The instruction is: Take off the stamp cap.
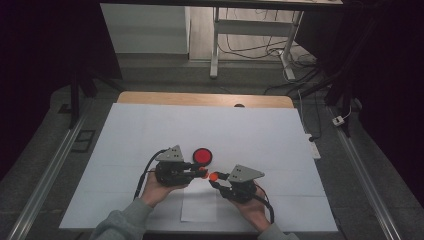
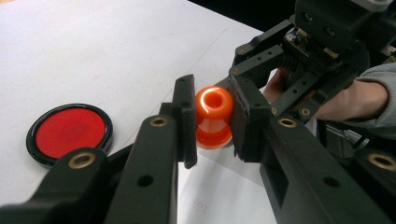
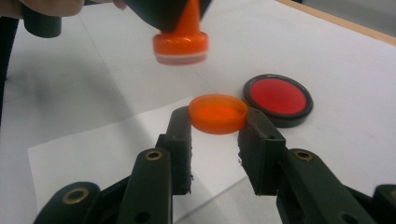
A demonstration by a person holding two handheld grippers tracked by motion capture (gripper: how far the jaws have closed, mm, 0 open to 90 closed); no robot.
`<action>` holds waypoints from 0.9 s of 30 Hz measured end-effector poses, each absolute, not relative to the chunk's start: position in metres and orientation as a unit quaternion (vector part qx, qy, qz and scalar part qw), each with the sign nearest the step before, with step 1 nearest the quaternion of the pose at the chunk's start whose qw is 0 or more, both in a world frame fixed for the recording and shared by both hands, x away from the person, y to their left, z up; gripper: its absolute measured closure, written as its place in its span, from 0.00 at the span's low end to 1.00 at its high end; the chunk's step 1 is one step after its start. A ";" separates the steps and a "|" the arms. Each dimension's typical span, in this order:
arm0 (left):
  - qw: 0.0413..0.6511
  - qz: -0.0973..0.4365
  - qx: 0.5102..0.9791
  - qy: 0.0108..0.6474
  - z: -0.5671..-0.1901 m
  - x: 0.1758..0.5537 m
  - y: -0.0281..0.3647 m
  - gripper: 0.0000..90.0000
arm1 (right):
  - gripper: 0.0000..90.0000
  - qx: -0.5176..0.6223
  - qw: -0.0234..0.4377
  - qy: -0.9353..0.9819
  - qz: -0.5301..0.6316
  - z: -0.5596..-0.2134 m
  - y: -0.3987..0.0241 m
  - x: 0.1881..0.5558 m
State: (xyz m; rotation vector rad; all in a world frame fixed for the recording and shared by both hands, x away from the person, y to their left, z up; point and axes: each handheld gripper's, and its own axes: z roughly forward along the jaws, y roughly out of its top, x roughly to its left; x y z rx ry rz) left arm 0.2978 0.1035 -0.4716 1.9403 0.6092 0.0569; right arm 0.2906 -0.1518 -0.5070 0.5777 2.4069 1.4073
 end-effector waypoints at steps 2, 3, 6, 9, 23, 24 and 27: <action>0.528 0.024 0.809 0.256 -0.472 0.298 0.104 0.81 | 0.72 0.205 0.149 0.833 0.491 -0.507 -0.156 0.291; 0.528 0.023 0.809 0.257 -0.472 0.299 0.104 0.81 | 0.72 0.207 0.149 0.833 0.491 -0.507 -0.159 0.291; 0.527 0.024 0.809 0.259 -0.472 0.299 0.105 0.81 | 0.72 0.212 0.152 0.830 0.493 -0.506 -0.165 0.292; 0.527 0.022 0.808 0.262 -0.472 0.299 0.105 0.81 | 0.72 0.215 0.155 0.828 0.494 -0.505 -0.169 0.292; 0.518 0.029 0.810 0.272 -0.474 0.301 0.106 0.81 | 0.72 0.229 0.165 0.822 0.493 -0.504 -0.189 0.294; 0.517 0.030 0.811 0.273 -0.474 0.301 0.106 0.80 | 0.72 0.230 0.167 0.823 0.493 -0.504 -0.191 0.294; 0.515 0.035 0.811 0.275 -0.474 0.301 0.107 0.80 | 0.72 0.235 0.169 0.821 0.491 -0.503 -0.198 0.294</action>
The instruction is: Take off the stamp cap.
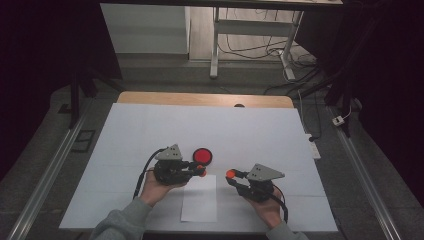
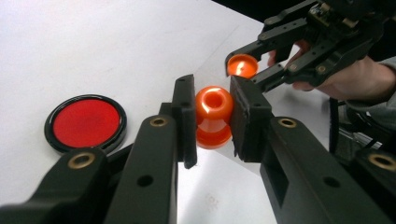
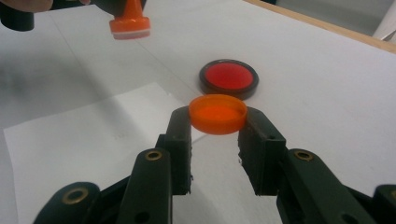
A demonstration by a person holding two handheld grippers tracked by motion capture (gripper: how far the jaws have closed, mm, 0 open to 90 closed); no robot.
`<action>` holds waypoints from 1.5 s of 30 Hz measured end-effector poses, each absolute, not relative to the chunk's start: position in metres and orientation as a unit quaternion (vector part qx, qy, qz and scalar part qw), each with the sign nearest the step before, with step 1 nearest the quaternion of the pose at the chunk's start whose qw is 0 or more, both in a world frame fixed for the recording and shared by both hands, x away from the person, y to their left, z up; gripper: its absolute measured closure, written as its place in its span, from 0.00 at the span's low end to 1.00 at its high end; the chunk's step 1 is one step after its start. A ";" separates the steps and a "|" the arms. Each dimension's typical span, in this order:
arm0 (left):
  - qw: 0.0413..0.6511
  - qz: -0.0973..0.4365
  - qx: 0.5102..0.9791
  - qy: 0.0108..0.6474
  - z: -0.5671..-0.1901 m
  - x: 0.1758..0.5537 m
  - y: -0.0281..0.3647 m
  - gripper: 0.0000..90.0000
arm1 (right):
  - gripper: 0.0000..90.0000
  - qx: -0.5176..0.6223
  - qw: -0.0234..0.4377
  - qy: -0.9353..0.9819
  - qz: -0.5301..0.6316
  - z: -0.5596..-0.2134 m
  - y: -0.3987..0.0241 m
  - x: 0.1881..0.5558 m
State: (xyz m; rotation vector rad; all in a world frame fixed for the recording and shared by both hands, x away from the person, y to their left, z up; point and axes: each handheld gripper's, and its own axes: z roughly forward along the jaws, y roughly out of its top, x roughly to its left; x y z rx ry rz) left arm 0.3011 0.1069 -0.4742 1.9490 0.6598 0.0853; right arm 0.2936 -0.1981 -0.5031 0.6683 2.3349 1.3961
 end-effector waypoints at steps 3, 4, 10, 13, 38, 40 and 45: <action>0.517 0.041 0.810 0.274 -0.473 0.301 0.109 0.80 | 0.72 0.240 0.170 0.819 0.493 -0.502 -0.208 0.293; 0.518 0.043 0.809 0.276 -0.472 0.302 0.110 0.80 | 0.72 0.241 0.173 0.817 0.494 -0.502 -0.212 0.293; 0.521 0.044 0.803 0.286 -0.471 0.305 0.117 0.80 | 0.72 0.262 0.183 0.808 0.494 -0.500 -0.235 0.291; 0.521 0.045 0.803 0.286 -0.471 0.305 0.118 0.80 | 0.72 0.268 0.189 0.808 0.488 -0.500 -0.245 0.292; 0.528 0.061 0.793 0.297 -0.464 0.314 0.118 0.80 | 0.72 0.302 0.216 0.795 0.480 -0.499 -0.291 0.285; 0.528 0.066 0.793 0.298 -0.463 0.315 0.119 0.80 | 0.72 0.302 0.215 0.795 0.480 -0.499 -0.291 0.284; 0.527 0.068 0.790 0.306 -0.464 0.321 0.121 0.80 | 0.72 0.304 0.217 0.795 0.478 -0.500 -0.292 0.284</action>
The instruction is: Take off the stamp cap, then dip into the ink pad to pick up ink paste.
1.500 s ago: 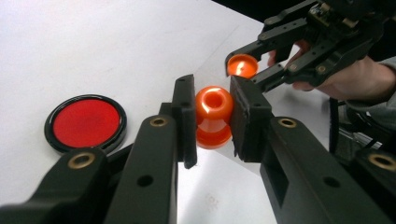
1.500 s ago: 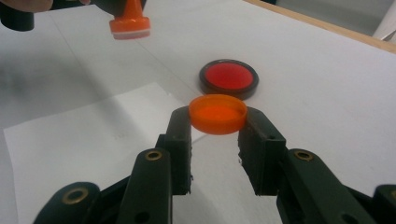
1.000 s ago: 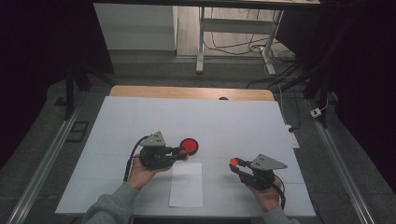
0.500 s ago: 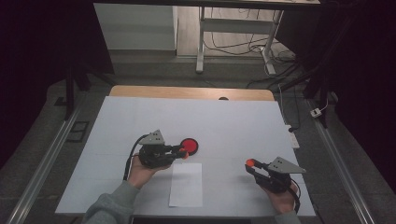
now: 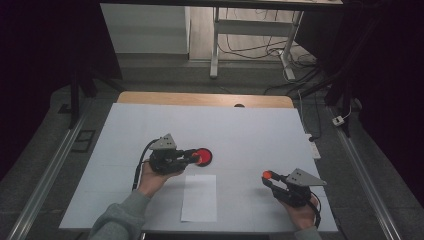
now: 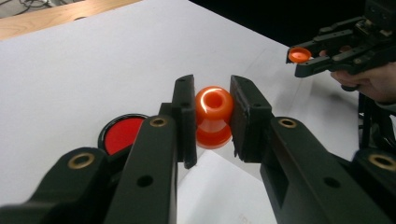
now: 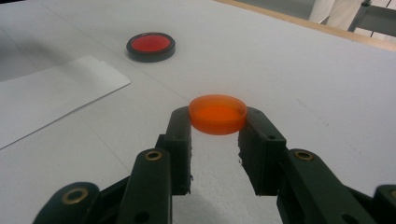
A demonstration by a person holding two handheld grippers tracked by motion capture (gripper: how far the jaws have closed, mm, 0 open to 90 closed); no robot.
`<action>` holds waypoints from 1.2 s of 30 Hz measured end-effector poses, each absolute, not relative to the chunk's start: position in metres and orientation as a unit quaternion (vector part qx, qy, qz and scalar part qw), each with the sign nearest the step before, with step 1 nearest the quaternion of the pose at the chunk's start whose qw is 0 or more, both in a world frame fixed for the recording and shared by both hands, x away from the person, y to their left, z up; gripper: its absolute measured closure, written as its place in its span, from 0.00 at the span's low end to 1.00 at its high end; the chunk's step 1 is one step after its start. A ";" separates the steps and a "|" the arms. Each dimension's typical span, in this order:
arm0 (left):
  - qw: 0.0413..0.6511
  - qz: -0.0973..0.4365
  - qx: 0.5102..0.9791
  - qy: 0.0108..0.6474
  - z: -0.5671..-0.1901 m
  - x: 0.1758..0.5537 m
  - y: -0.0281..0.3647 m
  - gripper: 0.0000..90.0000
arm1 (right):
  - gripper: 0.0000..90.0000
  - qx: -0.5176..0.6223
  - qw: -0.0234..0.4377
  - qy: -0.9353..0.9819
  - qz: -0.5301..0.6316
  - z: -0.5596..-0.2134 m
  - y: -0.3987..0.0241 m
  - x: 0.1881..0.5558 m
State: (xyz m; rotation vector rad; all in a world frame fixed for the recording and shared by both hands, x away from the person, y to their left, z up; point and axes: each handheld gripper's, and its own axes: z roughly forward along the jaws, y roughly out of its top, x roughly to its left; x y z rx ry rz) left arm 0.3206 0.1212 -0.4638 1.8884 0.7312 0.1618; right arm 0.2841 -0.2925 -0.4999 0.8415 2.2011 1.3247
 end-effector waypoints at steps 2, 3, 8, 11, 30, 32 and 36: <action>0.525 0.068 0.790 0.308 -0.465 0.323 0.120 0.80 | 0.72 0.305 0.216 0.795 0.479 -0.501 -0.293 0.284; 0.524 0.069 0.791 0.309 -0.466 0.323 0.120 0.80 | 0.72 0.306 0.214 0.795 0.478 -0.501 -0.293 0.284; 0.517 0.076 0.795 0.308 -0.467 0.327 0.117 0.80 | 0.72 0.305 0.217 0.796 0.476 -0.501 -0.294 0.284; 0.514 0.084 0.796 0.307 -0.467 0.329 0.116 0.80 | 0.72 0.305 0.217 0.797 0.474 -0.502 -0.294 0.284; 0.503 0.100 0.797 0.320 -0.472 0.343 0.115 0.80 | 0.72 0.303 0.214 0.800 0.471 -0.503 -0.292 0.285; 0.502 0.099 0.797 0.321 -0.473 0.344 0.114 0.80 | 0.72 0.303 0.215 0.801 0.470 -0.504 -0.292 0.285; 0.498 0.099 0.799 0.323 -0.476 0.347 0.113 0.80 | 0.72 0.303 0.214 0.801 0.470 -0.504 -0.292 0.286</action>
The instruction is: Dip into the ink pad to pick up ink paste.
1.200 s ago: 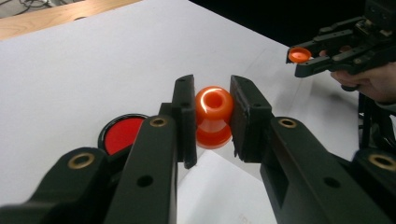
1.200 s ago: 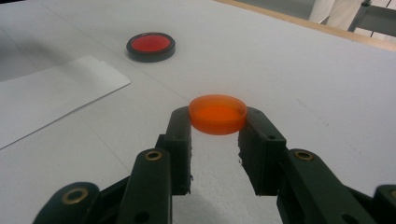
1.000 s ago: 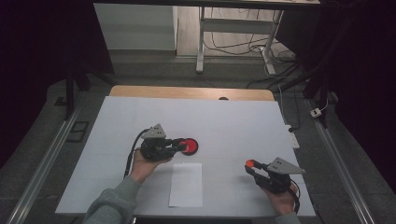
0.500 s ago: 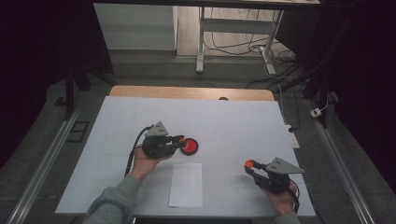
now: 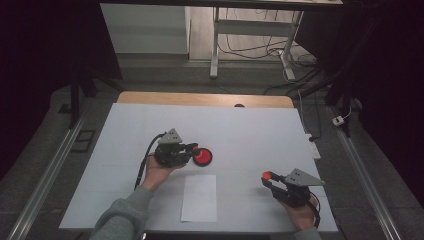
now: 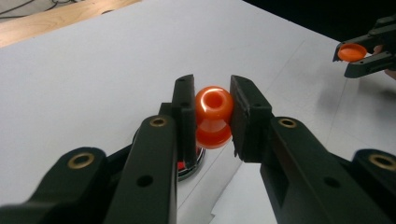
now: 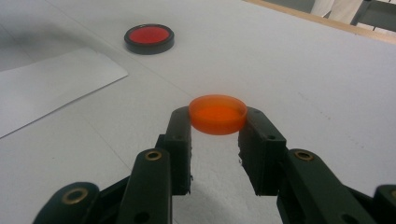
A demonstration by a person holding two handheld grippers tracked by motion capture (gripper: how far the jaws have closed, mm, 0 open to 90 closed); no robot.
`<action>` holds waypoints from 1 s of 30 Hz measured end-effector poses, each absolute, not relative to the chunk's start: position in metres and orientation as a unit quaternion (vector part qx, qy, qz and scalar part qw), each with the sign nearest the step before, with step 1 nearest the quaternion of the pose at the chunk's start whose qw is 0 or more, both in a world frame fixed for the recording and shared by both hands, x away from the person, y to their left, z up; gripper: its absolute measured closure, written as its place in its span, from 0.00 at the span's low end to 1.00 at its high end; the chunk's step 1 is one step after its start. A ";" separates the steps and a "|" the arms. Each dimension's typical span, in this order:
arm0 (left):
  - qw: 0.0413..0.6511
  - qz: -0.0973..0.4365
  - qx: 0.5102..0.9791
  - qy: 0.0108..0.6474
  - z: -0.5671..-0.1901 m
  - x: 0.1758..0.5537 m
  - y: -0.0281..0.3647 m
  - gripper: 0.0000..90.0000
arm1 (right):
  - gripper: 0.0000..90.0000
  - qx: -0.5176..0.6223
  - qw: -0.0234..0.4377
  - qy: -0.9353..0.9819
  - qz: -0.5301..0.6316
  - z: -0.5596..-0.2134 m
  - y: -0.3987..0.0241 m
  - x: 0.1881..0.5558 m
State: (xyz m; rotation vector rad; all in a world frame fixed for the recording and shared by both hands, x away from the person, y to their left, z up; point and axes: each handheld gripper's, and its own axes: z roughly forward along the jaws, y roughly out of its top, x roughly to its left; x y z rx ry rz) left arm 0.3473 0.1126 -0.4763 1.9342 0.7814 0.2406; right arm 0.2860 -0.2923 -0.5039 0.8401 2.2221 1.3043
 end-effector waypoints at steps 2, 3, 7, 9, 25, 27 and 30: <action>0.496 0.098 0.800 0.323 -0.478 0.349 0.112 0.80 | 0.72 0.303 0.214 0.801 0.470 -0.504 -0.292 0.286; 0.494 0.099 0.801 0.323 -0.478 0.349 0.112 0.80 | 0.72 0.303 0.214 0.801 0.470 -0.504 -0.292 0.286; 0.493 0.103 0.801 0.323 -0.480 0.351 0.111 0.80 | 0.72 0.303 0.214 0.802 0.467 -0.505 -0.291 0.287; 0.491 0.108 0.800 0.326 -0.481 0.352 0.110 0.80 | 0.72 0.302 0.212 0.803 0.468 -0.505 -0.290 0.287; 0.480 0.114 0.806 0.327 -0.495 0.367 0.106 0.80 | 0.72 0.303 0.209 0.803 0.469 -0.505 -0.290 0.286; 0.470 0.114 0.810 0.330 -0.498 0.369 0.103 0.80 | 0.72 0.303 0.209 0.803 0.469 -0.505 -0.290 0.286; 0.461 0.113 0.815 0.331 -0.501 0.371 0.100 0.80 | 0.72 0.304 0.210 0.803 0.468 -0.505 -0.290 0.286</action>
